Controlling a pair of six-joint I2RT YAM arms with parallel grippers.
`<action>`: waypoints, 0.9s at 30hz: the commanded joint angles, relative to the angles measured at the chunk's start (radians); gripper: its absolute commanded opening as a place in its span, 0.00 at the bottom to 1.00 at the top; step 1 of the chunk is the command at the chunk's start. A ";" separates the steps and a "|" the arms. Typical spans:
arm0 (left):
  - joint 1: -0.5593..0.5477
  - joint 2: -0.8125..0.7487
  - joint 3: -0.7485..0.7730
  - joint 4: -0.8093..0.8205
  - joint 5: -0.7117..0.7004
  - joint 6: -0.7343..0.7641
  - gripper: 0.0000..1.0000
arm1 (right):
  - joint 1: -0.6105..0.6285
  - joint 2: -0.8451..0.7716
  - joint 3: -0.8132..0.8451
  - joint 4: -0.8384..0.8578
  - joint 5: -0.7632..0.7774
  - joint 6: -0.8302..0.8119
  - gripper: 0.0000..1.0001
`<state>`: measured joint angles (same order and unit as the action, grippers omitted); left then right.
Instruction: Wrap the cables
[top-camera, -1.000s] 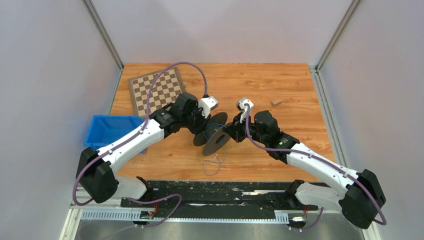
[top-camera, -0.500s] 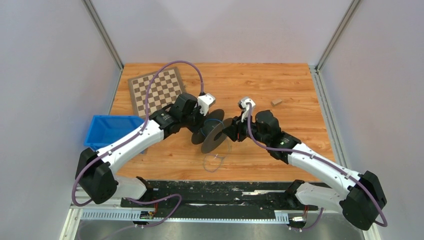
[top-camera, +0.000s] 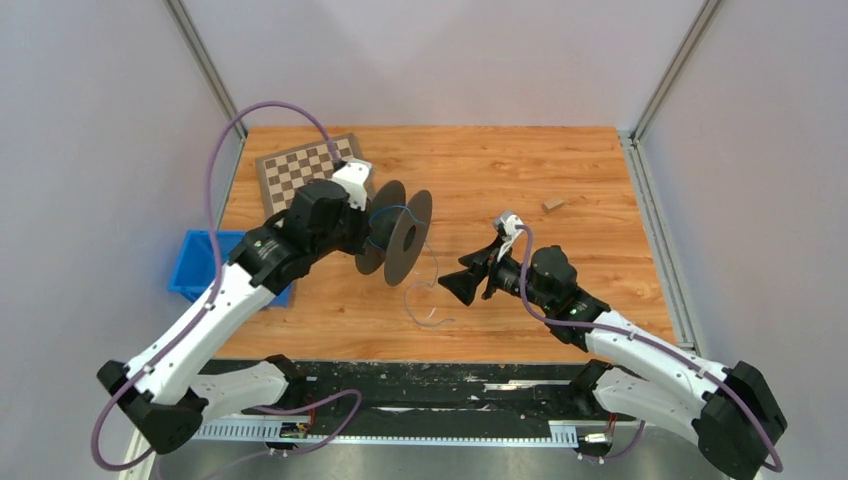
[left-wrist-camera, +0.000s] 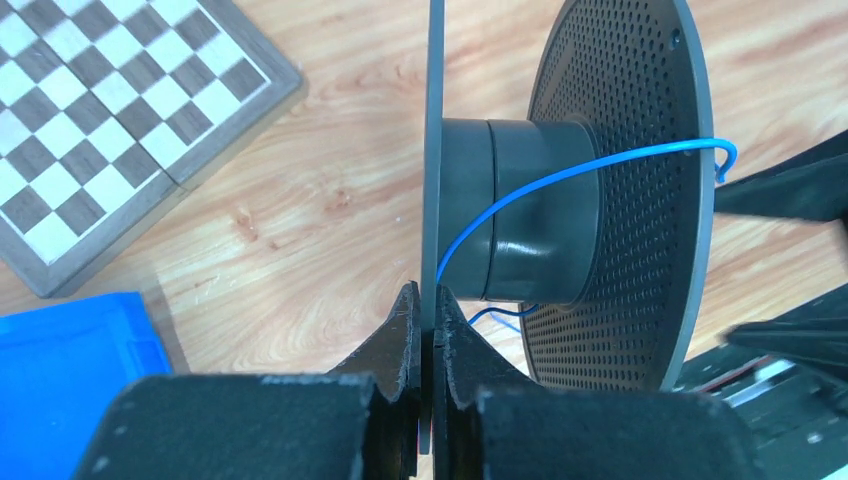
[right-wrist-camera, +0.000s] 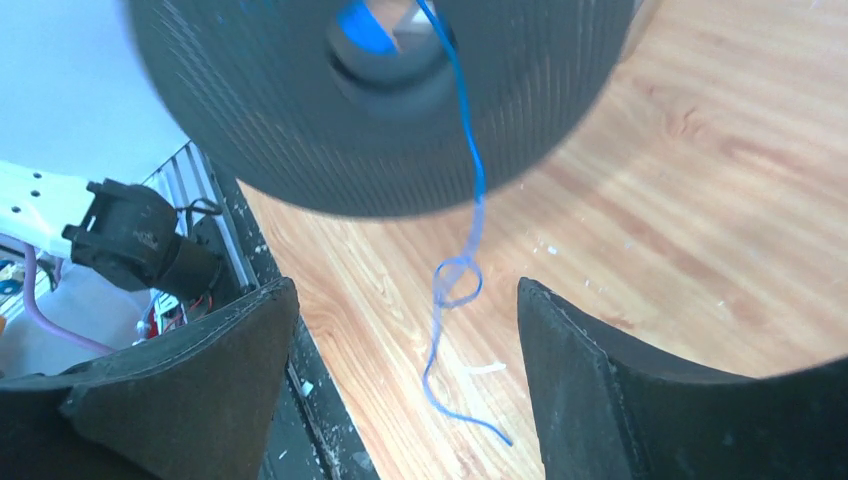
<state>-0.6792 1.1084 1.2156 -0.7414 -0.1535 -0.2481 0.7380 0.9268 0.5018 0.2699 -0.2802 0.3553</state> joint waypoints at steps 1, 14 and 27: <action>0.001 -0.118 0.074 0.013 -0.065 -0.139 0.00 | -0.002 0.050 -0.046 0.230 -0.065 0.083 0.79; 0.001 -0.286 0.116 -0.010 -0.101 -0.267 0.00 | 0.166 0.353 -0.135 0.653 0.005 -0.139 0.77; 0.001 -0.297 0.189 -0.028 -0.059 -0.312 0.00 | 0.172 0.859 -0.073 1.255 -0.118 -0.194 0.78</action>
<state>-0.6792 0.8215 1.3315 -0.8520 -0.2260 -0.5167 0.9039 1.6886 0.3698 1.2251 -0.3225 0.1898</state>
